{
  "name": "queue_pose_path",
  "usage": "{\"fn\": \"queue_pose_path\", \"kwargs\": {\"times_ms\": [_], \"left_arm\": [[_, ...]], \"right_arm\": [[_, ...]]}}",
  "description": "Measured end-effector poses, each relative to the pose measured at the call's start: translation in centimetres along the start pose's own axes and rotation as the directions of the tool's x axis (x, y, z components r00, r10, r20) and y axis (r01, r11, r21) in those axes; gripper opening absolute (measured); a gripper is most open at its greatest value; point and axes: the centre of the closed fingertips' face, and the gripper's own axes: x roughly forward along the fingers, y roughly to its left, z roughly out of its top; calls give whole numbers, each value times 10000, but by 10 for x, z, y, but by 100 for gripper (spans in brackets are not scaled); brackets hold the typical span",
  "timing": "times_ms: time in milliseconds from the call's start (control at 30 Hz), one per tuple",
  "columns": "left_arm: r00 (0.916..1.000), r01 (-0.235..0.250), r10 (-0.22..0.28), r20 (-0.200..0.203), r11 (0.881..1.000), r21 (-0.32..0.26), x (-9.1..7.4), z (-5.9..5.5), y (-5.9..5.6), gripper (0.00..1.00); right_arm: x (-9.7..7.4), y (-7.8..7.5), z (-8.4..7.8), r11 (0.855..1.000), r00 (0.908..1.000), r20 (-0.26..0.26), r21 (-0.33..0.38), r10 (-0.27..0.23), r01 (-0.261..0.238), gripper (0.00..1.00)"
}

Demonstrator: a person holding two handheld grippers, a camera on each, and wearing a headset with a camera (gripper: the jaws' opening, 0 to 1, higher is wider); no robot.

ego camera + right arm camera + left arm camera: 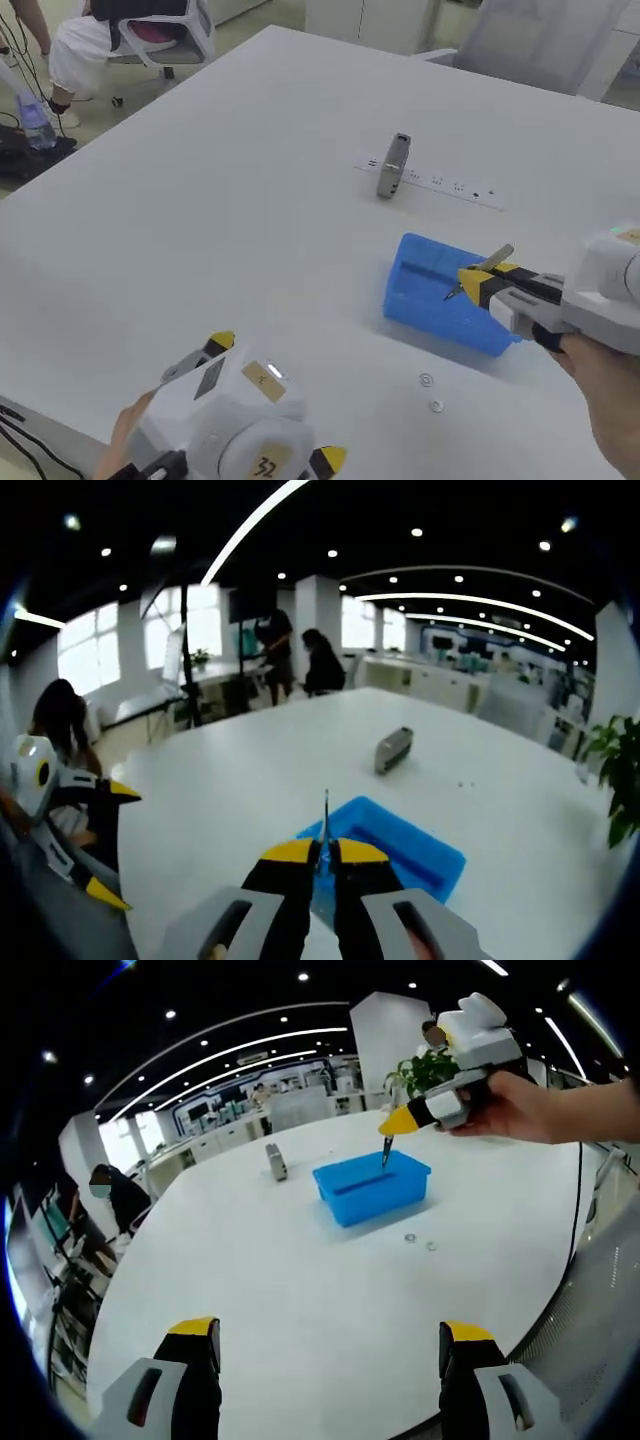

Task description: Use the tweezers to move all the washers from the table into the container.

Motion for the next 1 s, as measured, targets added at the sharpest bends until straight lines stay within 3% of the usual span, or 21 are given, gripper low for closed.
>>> {"fn": "queue_pose_path", "kwargs": {"times_ms": [200,633,800,1000], "left_arm": [[10000,3,-3,29,10000,-73,0,0,1,92],[10000,-5,4,-26,10000,-34,1,-1,1,92],[10000,-48,48,-36,10000,-43,1,-1,2,92],[9999,-105,104,-65,9999,-50,0,-2,3,92]], "right_arm": [[-4,14,-21,9996,9995,-266,209,184,-179,3],[4,24,-69,9990,9916,-1260,359,302,-259,3],[9,25,-80,9993,9868,-1578,154,373,-353,3],[12,26,-80,9992,9856,-1646,117,398,-384,3]]}}
